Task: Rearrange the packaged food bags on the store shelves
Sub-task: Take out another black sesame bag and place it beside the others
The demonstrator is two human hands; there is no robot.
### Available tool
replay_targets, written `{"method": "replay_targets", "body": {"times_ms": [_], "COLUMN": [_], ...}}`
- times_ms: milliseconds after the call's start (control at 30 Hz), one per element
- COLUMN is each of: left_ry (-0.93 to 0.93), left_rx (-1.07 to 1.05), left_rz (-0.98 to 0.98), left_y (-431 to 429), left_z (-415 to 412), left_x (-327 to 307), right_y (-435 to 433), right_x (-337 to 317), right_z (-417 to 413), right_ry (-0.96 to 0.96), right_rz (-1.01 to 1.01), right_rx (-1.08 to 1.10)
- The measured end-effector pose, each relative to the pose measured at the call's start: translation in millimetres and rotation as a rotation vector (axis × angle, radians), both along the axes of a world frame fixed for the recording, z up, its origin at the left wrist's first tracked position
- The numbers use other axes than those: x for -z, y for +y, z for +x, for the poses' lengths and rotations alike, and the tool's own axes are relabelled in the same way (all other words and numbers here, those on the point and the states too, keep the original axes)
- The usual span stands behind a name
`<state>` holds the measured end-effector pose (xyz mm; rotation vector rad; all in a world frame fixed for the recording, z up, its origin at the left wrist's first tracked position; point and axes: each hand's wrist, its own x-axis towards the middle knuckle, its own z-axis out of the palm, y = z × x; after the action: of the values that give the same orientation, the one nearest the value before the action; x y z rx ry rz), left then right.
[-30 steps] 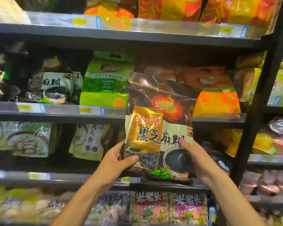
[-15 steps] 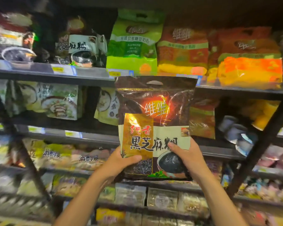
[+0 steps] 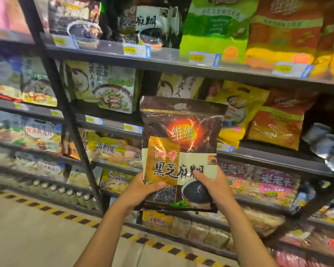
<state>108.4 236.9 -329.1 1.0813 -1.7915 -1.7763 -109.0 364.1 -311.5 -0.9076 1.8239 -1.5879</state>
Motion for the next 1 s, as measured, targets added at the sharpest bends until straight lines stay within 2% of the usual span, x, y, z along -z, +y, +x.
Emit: {"method": "replay_targets", "body": {"times_ms": [633,1000], "left_ry": [0.058,0.111], "left_rx": [-0.116,-0.096], "left_rz": [0.008,-0.062], "left_y": [-44,-83], "left_z": [118,164], "left_x": [4,-44], "right_y": [-61,-100], "right_x": [-7,-50], "right_z": [107,155], "right_ry": [0.018,0.050], "right_rz": [-0.014,-0.120], "right_rx": [-0.111,-0.107]}}
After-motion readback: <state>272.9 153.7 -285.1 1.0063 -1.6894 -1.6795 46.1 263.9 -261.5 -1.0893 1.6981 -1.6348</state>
